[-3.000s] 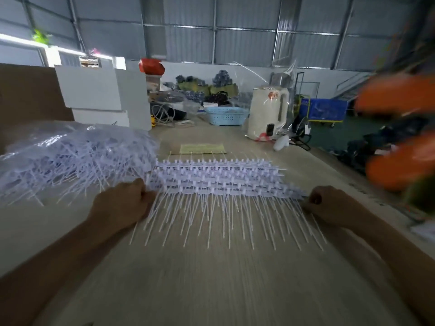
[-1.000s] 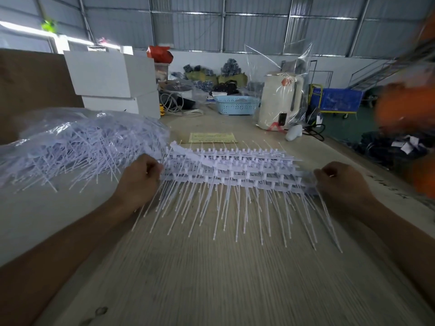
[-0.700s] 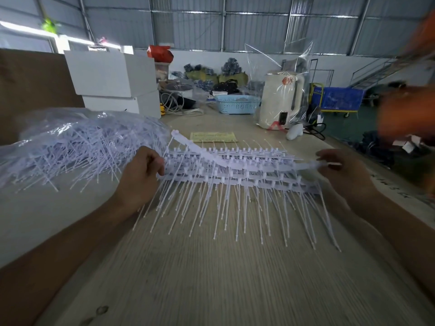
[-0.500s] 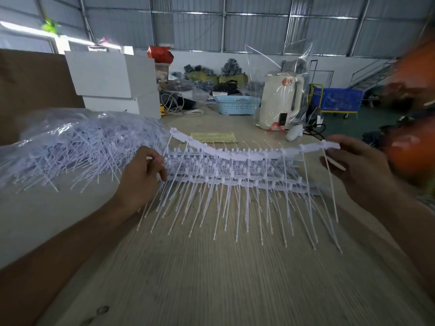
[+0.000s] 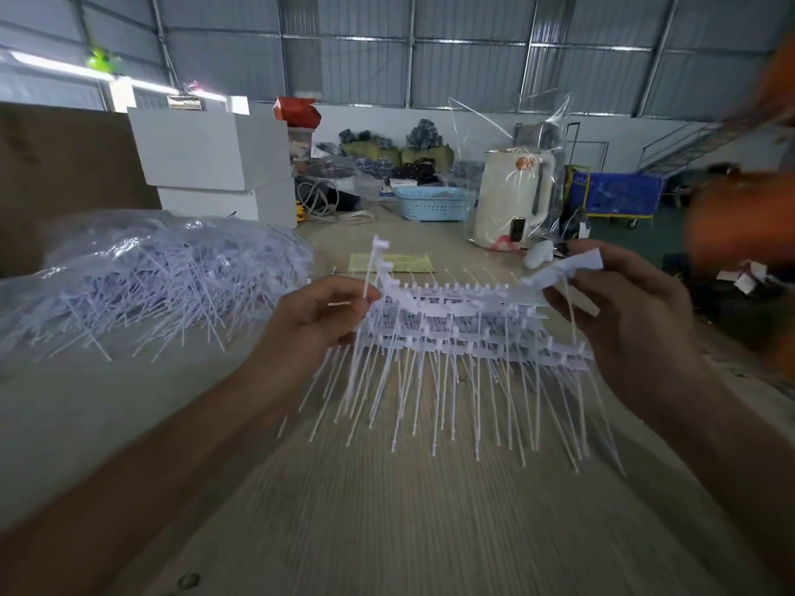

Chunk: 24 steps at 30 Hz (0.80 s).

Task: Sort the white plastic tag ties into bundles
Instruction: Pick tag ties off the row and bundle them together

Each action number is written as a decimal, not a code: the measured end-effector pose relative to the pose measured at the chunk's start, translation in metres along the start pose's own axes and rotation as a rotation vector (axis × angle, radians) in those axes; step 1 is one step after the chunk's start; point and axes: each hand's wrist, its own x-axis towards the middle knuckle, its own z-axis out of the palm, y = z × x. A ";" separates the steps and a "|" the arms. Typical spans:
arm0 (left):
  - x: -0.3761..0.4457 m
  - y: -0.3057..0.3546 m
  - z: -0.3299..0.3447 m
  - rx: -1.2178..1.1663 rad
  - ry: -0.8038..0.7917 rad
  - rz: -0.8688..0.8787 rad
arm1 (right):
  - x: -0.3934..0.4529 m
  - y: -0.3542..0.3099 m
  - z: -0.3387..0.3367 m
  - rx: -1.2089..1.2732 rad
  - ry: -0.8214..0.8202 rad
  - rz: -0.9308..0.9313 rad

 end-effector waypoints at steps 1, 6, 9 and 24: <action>-0.003 0.005 0.005 -0.035 -0.017 0.010 | -0.007 -0.002 0.010 -0.086 -0.025 -0.074; -0.014 0.022 0.025 -0.143 -0.166 0.121 | -0.035 -0.004 0.050 -0.437 -0.268 -0.386; -0.017 0.025 0.033 -0.156 -0.183 0.133 | -0.043 0.005 0.063 -0.625 -0.406 -0.497; -0.019 0.045 0.031 -0.048 -0.070 0.288 | -0.060 0.027 0.078 -1.001 -0.614 -0.929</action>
